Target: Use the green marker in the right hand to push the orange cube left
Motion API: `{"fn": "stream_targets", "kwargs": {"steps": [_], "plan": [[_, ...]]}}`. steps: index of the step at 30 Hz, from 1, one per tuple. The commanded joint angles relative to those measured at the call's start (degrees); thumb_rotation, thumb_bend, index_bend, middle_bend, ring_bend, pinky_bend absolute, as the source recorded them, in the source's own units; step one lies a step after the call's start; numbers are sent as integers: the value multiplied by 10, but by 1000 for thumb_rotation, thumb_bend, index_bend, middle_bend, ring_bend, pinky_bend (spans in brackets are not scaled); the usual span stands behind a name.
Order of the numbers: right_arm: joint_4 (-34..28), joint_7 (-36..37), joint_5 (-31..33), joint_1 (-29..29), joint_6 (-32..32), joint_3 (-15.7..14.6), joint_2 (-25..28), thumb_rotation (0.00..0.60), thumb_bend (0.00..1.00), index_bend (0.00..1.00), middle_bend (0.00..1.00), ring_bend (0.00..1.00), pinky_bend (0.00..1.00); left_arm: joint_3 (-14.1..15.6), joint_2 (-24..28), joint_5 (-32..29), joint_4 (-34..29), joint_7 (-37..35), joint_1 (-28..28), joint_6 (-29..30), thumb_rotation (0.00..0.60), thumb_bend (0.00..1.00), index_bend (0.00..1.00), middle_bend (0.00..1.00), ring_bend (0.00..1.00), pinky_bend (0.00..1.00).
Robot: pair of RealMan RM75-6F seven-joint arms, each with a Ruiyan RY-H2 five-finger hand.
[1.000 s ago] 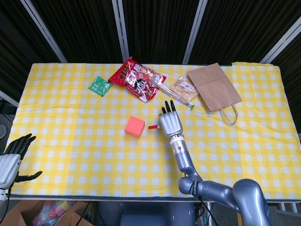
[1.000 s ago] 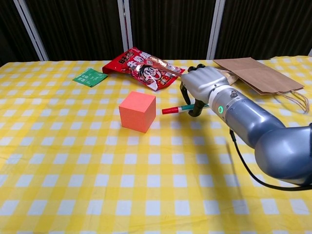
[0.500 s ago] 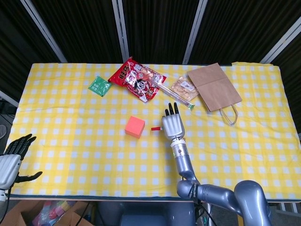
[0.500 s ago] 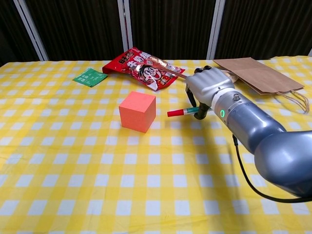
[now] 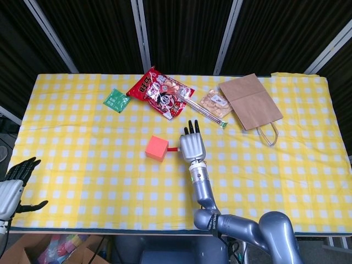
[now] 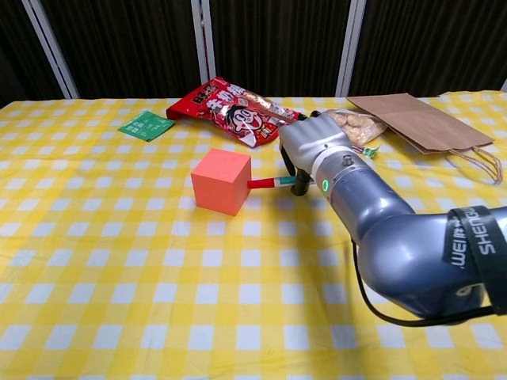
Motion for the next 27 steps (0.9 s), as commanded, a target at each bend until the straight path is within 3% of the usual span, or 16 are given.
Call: {"fn": "stream_targets", "kwargs": {"steps": [1,16,27], "plan": [[10,5,2,11,-9,6,-15,600,493,646,264,26,0,0,2,-1,-1,-3,-1,-2,600,0,0,0,0,0],[25,23,-18,36,-11,18,-59,600,493,646,264,30,0,1,-1,0,-4,7,-2,-3,600,0,0,0,0,0],[19,-4,-16,18,0,9,-39,600,492,646,264,30,0,1,1,0,-1,2,-1,-1,600,0,0,0,0,0]]}}
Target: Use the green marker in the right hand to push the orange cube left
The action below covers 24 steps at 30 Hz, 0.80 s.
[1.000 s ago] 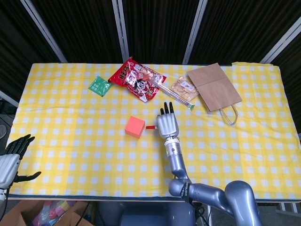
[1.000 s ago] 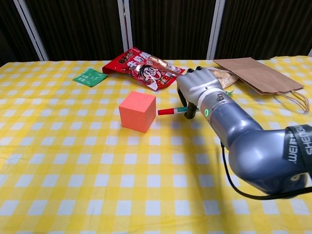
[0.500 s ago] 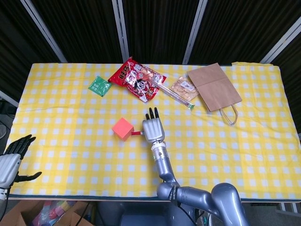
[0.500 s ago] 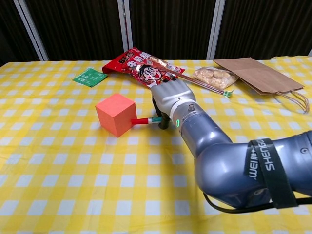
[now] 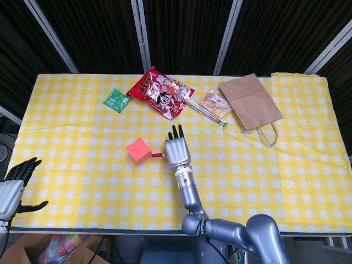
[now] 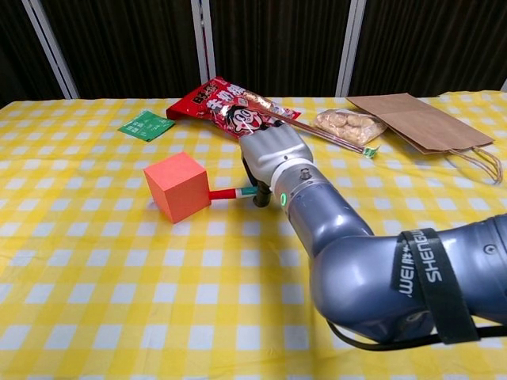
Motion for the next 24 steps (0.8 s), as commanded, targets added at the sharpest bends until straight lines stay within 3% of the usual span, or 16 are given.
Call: {"fn": "stream_targets", "kwargs": {"steps": [1,9,17,24], "plan": [[-9,-15,5,-13,4,-8,15,600,493,646,264,30,0,0,0,0,0,0,0,0,600,0,0,0,0,0],[-115,-26,-14,-83,45,-45,121,600,492,646,264,30,0,1,-1,1,2,7,2,4,600,0,0,0,0,0],[-225,-28,-7,-138,45,-78,233,600,493,646,264,30,0,2,-6,7,3,17,4,10,600,0,0,0,0,0],[-255,6,-8,-182,44,-111,297,600,493,646,264,30,0,3,-11,12,5,33,6,16,600,0,0,0,0,0]]}}
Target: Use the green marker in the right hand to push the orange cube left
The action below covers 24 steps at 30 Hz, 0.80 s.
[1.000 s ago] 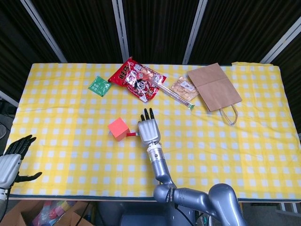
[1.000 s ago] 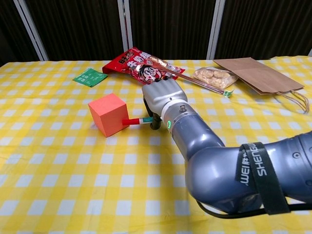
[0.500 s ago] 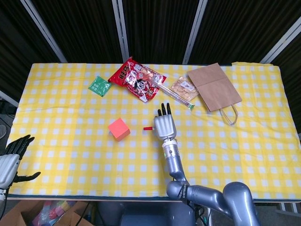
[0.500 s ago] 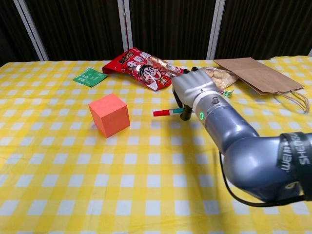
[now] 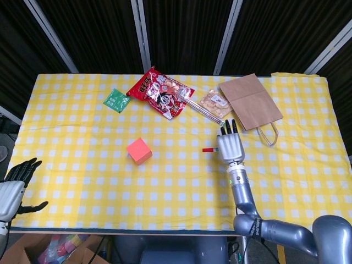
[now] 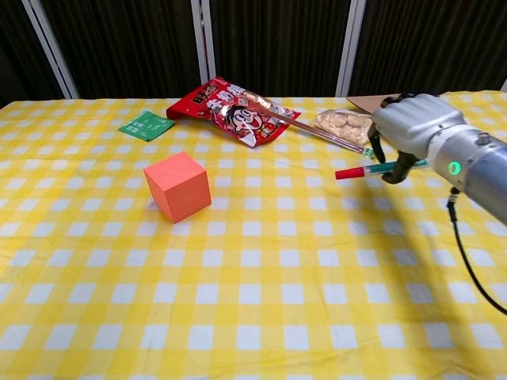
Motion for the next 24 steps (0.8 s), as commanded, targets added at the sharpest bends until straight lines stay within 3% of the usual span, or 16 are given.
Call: {"fn": "stream_targets", "kwargs": {"steps": [1,8,11,16,24], "plan": [[-7,16,-3,-18,-3,-20,22,600,493,646,264,30,0,1,-2,2,1,6,1,2,600,0,0,0,0,0],[11,36,-13,-32,-8,-38,33,600,493,630,264,30,0,1,-7,6,4,12,2,7,600,0,0,0,0,0],[22,43,-20,-35,-8,-43,30,600,493,562,264,30,0,0,-8,7,5,12,3,9,600,0,0,0,0,0],[27,32,-17,-37,1,-43,25,600,493,352,215,9,0,1,-8,9,6,12,4,12,600,0,0,0,0,0],[-22,-16,23,-42,23,-37,43,600,493,285,145,0,0,1,-9,7,8,14,6,13,600,0,0,0,0,0]]}}
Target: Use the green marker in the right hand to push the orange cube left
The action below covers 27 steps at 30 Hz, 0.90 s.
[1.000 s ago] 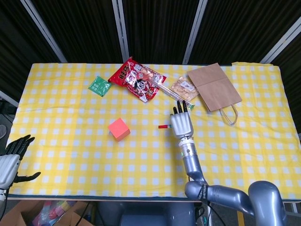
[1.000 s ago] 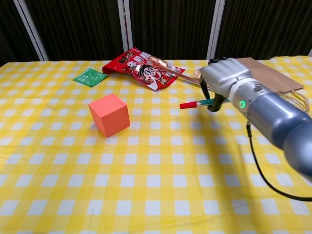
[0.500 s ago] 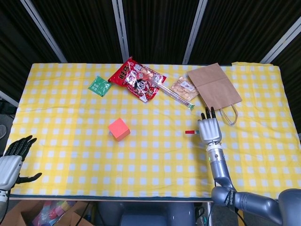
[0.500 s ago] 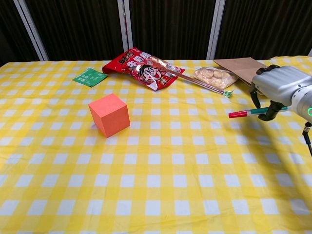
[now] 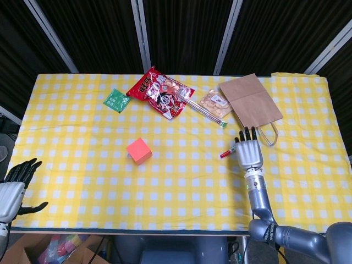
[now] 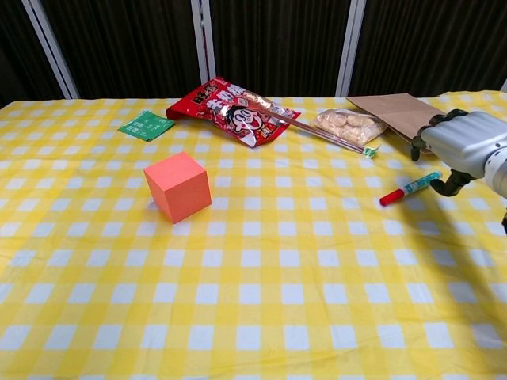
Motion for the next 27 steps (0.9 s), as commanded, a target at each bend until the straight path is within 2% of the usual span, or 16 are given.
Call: {"fn": "stream_targets", "kwargs": {"steps": [1,4,9,13,17,21,24,27], "plan": [[-32,-16,16,-6,15,2,15,600,493,271,134,0,0,1,0,0,0,1,1,1,600,0,0,0,0,0],[-68,-18,12,-17,29,-5,39,600,493,237,107,0,0,1,-1,3,2,1,2,5,600,0,0,0,0,0],[-151,14,-40,-57,66,-39,112,600,493,122,79,0,0,0,-5,10,8,0,7,18,600,0,0,0,0,0],[-211,80,-116,-108,109,-79,180,600,482,19,40,0,0,-1,-10,19,15,1,11,32,600,0,0,0,0,0],[-253,187,-200,-178,163,-127,248,600,439,0,0,0,0,-3,-19,32,27,4,16,51,600,0,0,0,0,0],[-251,279,-265,-234,210,-166,285,600,417,0,0,0,0,-6,-29,41,39,11,21,69,600,0,0,0,0,0],[-219,370,-319,-285,252,-196,302,600,410,0,0,0,0,-11,-42,47,58,36,24,85,600,0,0,0,0,0],[-198,437,-338,-318,266,-210,308,600,407,0,0,0,0,-18,-59,51,74,58,26,101,600,0,0,0,0,0]]}}
